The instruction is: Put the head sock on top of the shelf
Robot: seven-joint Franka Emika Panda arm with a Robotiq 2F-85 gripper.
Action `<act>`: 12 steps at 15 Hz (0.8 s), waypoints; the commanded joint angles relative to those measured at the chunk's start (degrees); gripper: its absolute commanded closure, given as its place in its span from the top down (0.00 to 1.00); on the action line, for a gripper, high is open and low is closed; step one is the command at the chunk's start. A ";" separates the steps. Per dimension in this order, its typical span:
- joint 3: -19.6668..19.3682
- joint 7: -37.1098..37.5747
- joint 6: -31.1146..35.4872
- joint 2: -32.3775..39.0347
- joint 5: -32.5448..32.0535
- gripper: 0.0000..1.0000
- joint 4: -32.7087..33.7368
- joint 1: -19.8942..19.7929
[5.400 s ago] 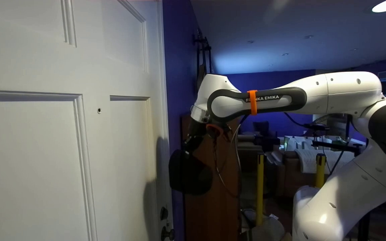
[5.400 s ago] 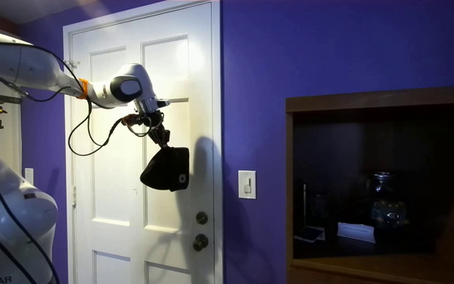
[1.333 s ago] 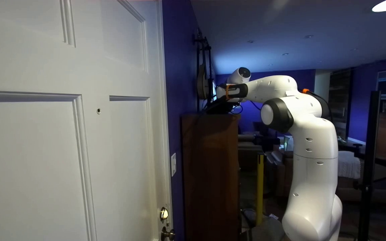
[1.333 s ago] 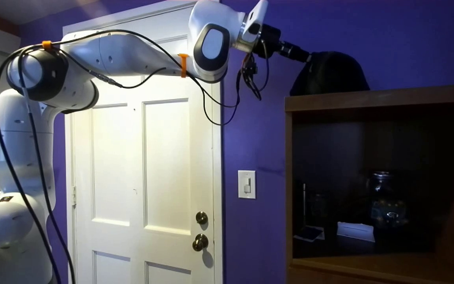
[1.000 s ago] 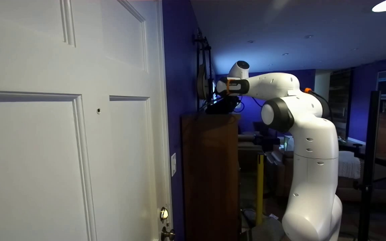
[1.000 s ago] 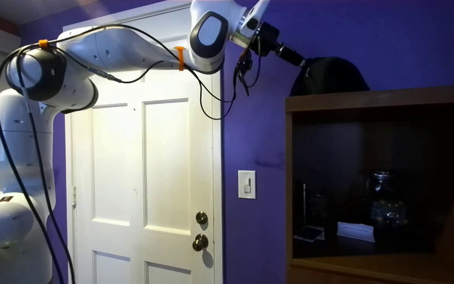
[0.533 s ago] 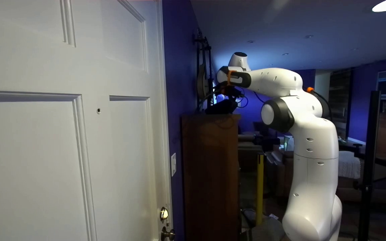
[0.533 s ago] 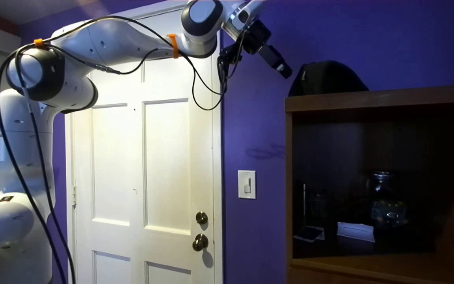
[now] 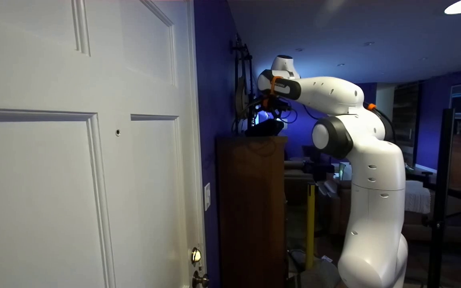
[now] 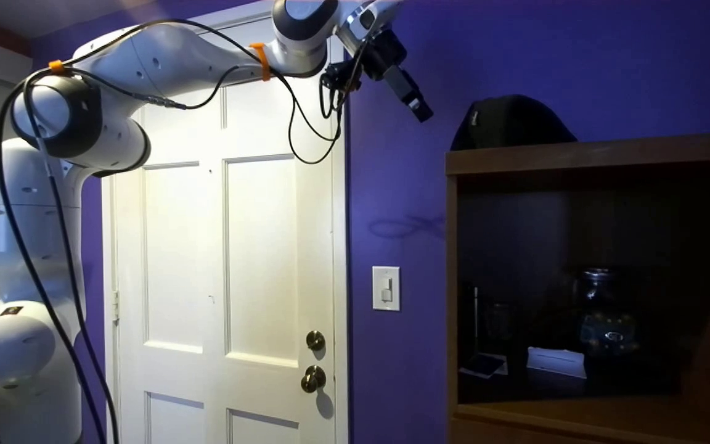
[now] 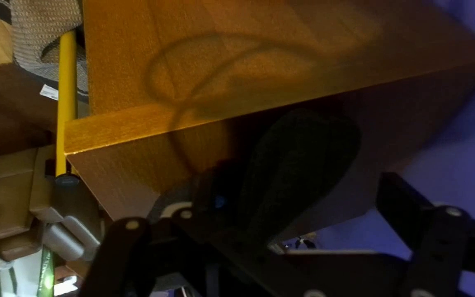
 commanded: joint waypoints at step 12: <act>6.30 -5.43 0.06 -6.00 -11.07 1.00 -1.48 5.03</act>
